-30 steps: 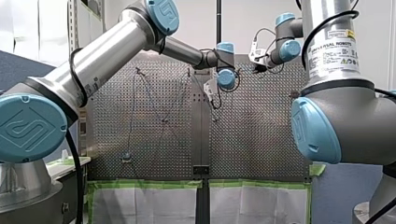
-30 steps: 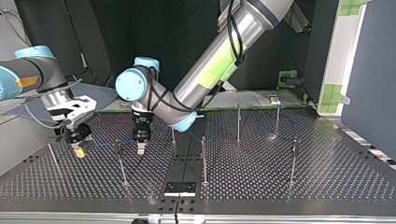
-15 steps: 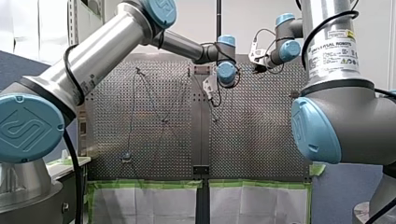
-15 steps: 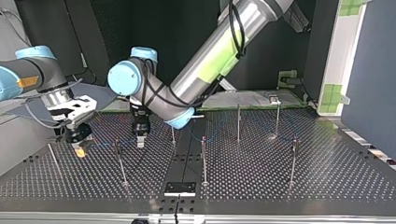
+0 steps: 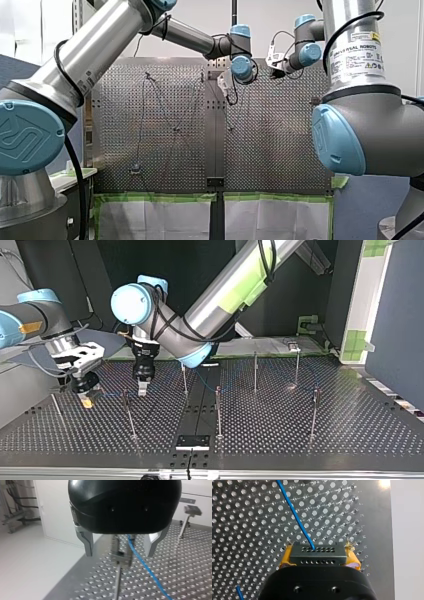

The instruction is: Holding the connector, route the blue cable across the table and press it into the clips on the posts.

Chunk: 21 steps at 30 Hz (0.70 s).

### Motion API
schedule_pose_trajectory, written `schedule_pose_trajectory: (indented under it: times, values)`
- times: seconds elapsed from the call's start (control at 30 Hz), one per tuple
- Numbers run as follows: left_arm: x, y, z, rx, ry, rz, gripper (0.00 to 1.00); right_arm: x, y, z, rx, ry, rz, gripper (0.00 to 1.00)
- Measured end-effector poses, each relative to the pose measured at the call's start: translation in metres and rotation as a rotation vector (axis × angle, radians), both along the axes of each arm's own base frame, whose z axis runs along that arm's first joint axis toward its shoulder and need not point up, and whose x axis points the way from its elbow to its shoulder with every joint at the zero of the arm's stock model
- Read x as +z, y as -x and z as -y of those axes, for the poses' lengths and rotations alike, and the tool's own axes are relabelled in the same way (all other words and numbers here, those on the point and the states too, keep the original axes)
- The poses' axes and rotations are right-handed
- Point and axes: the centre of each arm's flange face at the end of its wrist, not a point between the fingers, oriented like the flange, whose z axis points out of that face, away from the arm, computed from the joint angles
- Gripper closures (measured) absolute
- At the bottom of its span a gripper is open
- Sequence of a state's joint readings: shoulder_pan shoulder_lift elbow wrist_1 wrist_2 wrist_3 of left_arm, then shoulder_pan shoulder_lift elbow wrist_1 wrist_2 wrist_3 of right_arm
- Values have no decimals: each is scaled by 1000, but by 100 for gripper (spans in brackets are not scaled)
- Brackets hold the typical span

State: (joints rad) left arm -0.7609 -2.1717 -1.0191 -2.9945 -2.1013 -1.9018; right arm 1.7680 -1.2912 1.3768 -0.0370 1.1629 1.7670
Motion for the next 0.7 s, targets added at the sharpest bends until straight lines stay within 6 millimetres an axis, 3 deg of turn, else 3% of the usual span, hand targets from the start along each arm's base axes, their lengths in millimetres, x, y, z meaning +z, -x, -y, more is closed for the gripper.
schedule_pose_trajectory:
  times: [0.37,0.7]
  values:
    - [29,17,-24,22,35,54,2,0,-2,-1,4,1,-2,100]
    - [38,45,-53,71,-20,7,2,0,-3,-2,6,0,-2,100]
